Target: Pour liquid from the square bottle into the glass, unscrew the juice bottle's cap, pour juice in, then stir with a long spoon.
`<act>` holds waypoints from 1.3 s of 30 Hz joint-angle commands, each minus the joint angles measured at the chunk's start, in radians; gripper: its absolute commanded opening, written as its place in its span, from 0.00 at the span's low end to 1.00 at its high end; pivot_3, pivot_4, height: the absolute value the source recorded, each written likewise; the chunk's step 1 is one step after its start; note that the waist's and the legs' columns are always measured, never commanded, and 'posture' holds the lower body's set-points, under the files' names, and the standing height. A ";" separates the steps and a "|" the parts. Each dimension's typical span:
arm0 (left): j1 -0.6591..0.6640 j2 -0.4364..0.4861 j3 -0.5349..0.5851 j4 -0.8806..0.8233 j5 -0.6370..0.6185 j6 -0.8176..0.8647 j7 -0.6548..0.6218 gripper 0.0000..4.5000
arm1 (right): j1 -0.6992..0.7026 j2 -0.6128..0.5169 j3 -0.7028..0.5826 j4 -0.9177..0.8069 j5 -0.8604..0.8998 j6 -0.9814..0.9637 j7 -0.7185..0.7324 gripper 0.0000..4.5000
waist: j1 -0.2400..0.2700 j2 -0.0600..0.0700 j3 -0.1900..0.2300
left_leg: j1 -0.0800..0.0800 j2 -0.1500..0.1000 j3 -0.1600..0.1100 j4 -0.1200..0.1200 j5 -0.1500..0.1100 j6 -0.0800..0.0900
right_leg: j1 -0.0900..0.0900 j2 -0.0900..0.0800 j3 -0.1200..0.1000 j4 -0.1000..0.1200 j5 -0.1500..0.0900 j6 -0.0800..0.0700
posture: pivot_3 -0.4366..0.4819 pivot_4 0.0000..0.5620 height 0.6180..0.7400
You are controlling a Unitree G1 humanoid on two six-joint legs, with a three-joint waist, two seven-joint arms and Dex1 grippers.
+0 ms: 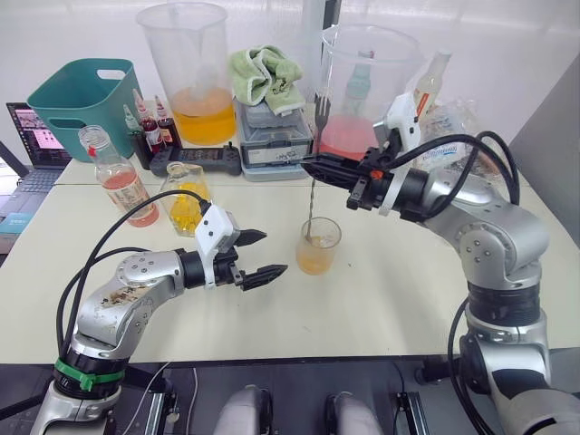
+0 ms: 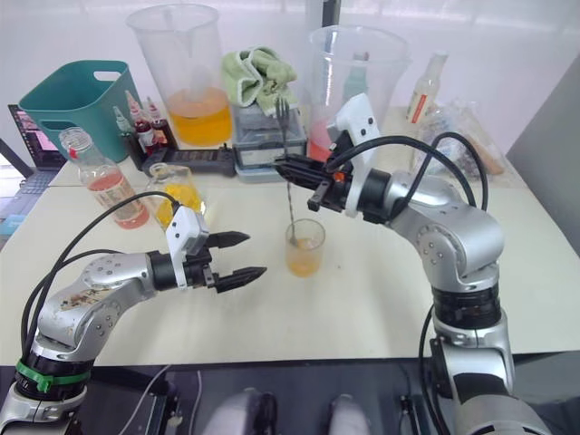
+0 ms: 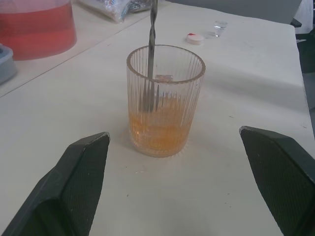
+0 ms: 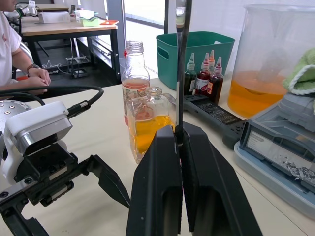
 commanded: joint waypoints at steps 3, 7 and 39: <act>-0.008 0.001 0.022 -0.023 -0.013 -0.028 -0.013 0.99 | -0.059 -0.059 -0.097 -0.035 0.076 0.042 -0.003 0.00 | 0.000 0.000 0.000 | 0.000 0.000 0.000 0.000 0.000 0.000 | 0.000 0.000 0.000 0.000 0.000 0.000 | 0.48 0.27 0.99; -0.012 0.000 0.031 -0.025 -0.018 -0.031 -0.016 0.99 | -0.057 -0.097 -0.111 -0.035 0.095 0.064 0.001 0.00 | 0.000 0.000 0.000 | 0.000 0.000 0.000 0.000 0.000 0.000 | 0.000 0.000 0.000 0.000 0.000 0.000 | 0.48 0.27 0.99; 0.029 0.039 0.056 -0.032 0.001 -0.076 -0.038 0.99 | -0.194 -0.187 -0.292 0.139 0.352 0.153 -0.034 0.00 | 0.000 0.000 0.000 | 0.000 0.000 0.000 0.000 -0.001 0.001 | 0.000 -0.001 0.000 -0.001 0.000 0.000 | 0.48 0.27 0.99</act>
